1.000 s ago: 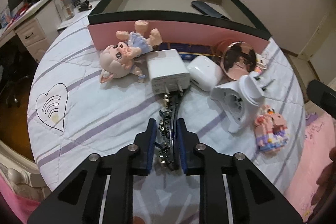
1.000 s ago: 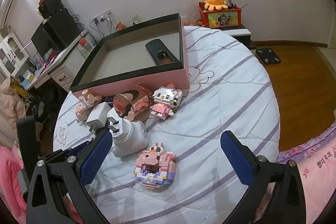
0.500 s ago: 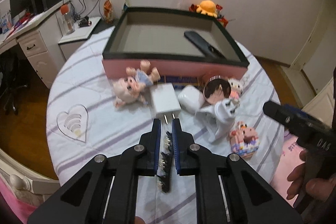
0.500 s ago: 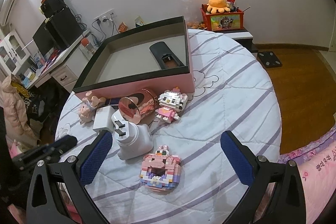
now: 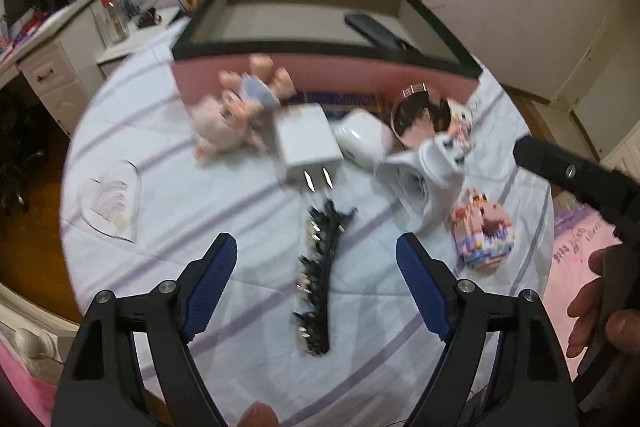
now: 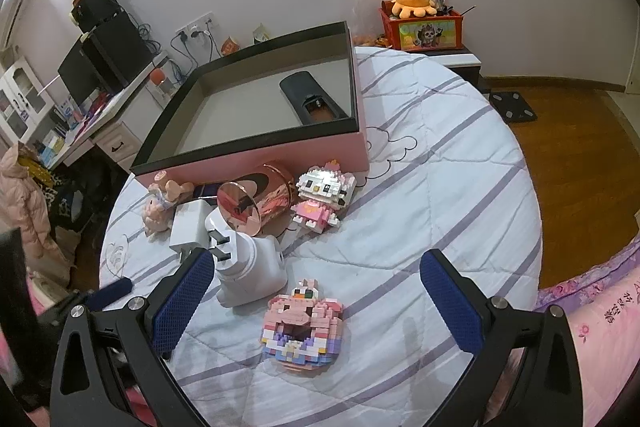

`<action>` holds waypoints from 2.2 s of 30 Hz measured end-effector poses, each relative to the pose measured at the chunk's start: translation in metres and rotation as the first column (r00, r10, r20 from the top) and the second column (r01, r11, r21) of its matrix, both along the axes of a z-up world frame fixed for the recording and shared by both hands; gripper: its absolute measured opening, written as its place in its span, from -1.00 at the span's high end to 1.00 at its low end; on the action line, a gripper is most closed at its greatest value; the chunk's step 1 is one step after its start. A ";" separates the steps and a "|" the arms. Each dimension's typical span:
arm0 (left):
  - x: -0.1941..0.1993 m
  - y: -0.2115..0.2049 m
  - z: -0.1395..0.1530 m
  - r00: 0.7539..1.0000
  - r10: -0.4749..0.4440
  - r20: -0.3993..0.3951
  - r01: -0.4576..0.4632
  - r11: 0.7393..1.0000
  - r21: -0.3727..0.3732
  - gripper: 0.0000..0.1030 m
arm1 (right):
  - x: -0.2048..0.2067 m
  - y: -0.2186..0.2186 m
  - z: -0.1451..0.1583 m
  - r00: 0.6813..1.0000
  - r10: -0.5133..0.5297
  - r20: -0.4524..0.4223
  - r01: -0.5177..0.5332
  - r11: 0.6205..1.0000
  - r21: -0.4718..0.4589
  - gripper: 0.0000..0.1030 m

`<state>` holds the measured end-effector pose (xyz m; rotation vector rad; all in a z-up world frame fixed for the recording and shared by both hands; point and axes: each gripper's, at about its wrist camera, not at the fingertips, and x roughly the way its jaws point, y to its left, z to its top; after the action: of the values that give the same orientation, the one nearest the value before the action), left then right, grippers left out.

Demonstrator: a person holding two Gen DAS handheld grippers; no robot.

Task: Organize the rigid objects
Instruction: 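Lower the left gripper onto the black hair clip and close on it, then carry the hair clip with the left gripper into the box and release, then withdraw the left gripper from the box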

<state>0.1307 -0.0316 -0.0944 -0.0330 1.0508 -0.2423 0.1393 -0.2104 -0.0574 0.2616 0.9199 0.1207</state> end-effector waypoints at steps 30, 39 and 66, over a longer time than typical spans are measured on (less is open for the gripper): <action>0.042 0.020 0.048 0.992 0.046 0.115 -0.048 0.999 0.015 0.64 | 0.017 0.003 0.019 0.999 0.013 0.046 -0.012 1.000 -0.009 -1.00; 0.136 0.020 0.051 0.987 0.066 0.149 -0.070 0.997 0.020 0.64 | 0.068 0.003 0.032 0.996 0.015 0.084 -0.013 1.000 -0.022 -1.00; 0.168 0.005 0.040 0.987 0.039 0.154 -0.050 0.996 0.069 -1.00 | 0.090 0.008 0.022 0.998 0.007 0.055 -0.005 0.999 -0.036 -1.00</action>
<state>0.2983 -0.0267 -0.0541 0.0272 0.9051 -0.1629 0.2294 -0.2022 -0.0352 0.2212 0.8672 0.1164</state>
